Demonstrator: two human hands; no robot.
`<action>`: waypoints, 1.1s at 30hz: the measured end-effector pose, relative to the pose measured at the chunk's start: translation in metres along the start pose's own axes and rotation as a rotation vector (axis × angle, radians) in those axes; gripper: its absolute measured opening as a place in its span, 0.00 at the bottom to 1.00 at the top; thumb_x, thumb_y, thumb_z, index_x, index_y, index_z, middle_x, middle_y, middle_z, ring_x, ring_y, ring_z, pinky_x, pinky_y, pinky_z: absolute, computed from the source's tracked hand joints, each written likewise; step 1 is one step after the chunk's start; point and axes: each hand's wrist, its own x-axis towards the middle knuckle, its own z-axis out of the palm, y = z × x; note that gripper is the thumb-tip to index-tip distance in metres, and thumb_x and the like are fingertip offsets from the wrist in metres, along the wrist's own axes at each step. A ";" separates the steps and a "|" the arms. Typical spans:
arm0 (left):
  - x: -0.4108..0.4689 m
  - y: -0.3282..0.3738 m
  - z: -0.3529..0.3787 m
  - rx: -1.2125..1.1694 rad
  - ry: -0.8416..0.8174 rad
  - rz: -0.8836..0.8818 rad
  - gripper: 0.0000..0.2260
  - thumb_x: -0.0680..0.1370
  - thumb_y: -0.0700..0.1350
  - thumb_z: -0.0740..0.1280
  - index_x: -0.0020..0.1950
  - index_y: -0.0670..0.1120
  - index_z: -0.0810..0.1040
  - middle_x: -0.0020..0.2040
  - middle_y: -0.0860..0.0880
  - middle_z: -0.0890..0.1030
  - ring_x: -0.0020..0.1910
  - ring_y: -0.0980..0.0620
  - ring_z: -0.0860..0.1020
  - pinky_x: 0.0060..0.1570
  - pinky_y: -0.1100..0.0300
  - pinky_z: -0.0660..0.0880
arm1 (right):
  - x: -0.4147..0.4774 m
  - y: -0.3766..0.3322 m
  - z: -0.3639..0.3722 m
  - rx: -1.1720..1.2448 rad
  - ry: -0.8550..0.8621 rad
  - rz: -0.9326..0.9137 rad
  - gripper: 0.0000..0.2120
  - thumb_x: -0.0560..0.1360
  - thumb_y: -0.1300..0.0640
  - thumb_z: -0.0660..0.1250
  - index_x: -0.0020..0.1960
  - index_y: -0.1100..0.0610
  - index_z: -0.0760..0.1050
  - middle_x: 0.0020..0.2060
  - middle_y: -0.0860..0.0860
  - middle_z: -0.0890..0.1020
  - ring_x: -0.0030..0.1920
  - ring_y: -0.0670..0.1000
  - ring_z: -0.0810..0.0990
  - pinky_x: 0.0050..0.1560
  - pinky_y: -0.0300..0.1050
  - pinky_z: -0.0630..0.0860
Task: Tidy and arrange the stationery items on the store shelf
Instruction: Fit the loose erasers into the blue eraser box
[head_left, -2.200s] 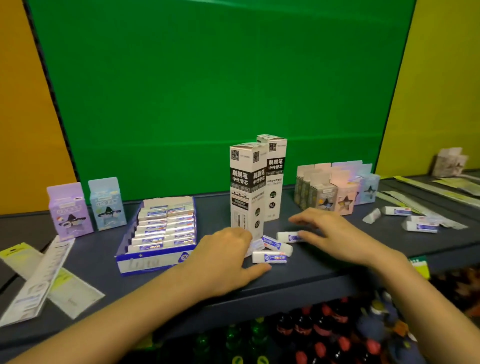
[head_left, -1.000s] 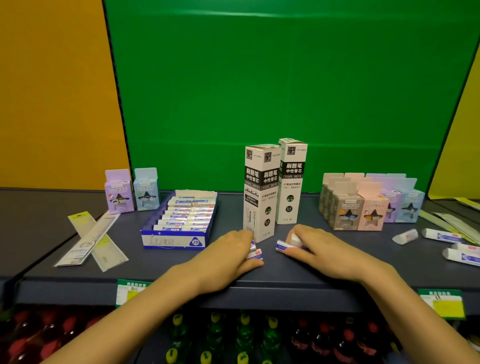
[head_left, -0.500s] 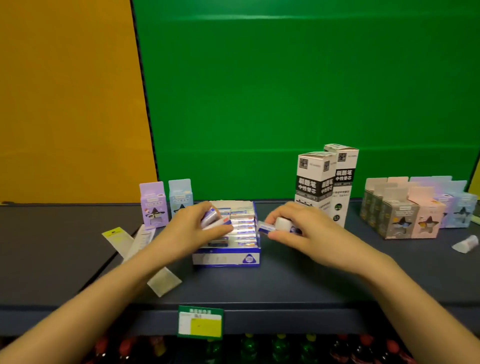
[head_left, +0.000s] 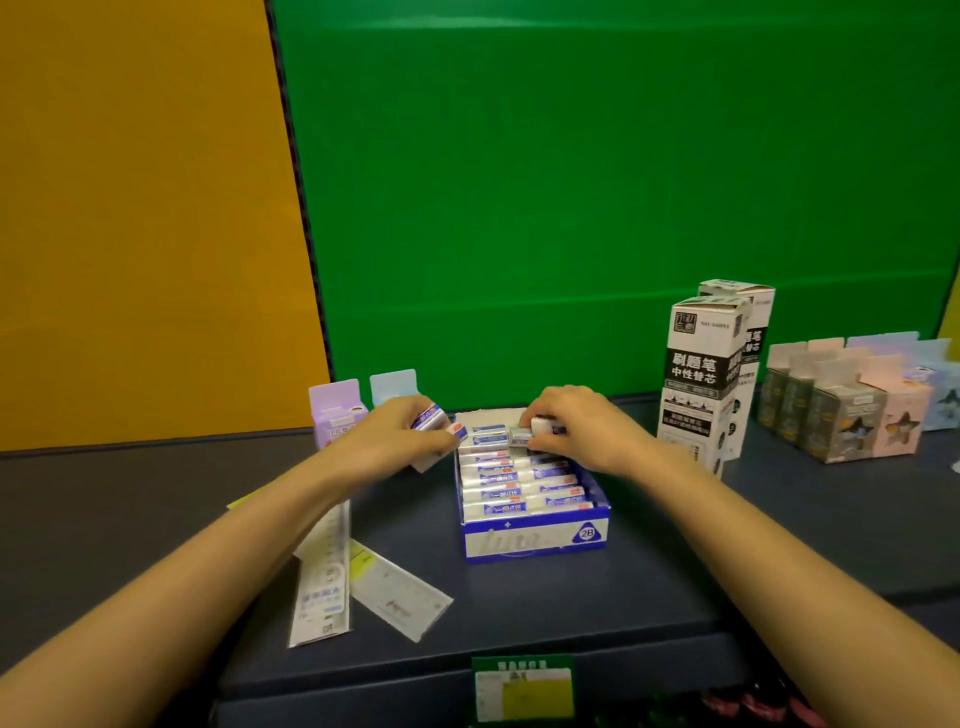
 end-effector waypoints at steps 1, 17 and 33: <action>0.002 -0.001 0.000 0.002 -0.008 0.016 0.05 0.74 0.46 0.68 0.42 0.48 0.73 0.36 0.53 0.77 0.34 0.58 0.74 0.31 0.66 0.68 | 0.001 0.000 0.001 -0.010 -0.008 0.004 0.13 0.74 0.53 0.66 0.58 0.54 0.76 0.56 0.52 0.78 0.56 0.52 0.74 0.55 0.49 0.71; 0.036 0.003 0.021 0.259 0.088 0.210 0.12 0.66 0.48 0.76 0.44 0.42 0.83 0.42 0.45 0.85 0.39 0.49 0.79 0.40 0.54 0.75 | 0.001 0.010 0.006 -0.003 0.001 -0.031 0.12 0.73 0.55 0.67 0.56 0.53 0.78 0.55 0.51 0.80 0.54 0.52 0.77 0.53 0.47 0.73; 0.040 0.002 0.039 0.484 0.115 0.292 0.11 0.69 0.51 0.73 0.42 0.43 0.82 0.47 0.48 0.82 0.46 0.48 0.78 0.46 0.51 0.75 | 0.003 0.019 0.013 0.060 0.042 -0.032 0.11 0.72 0.55 0.68 0.54 0.52 0.79 0.54 0.51 0.80 0.54 0.53 0.77 0.54 0.51 0.74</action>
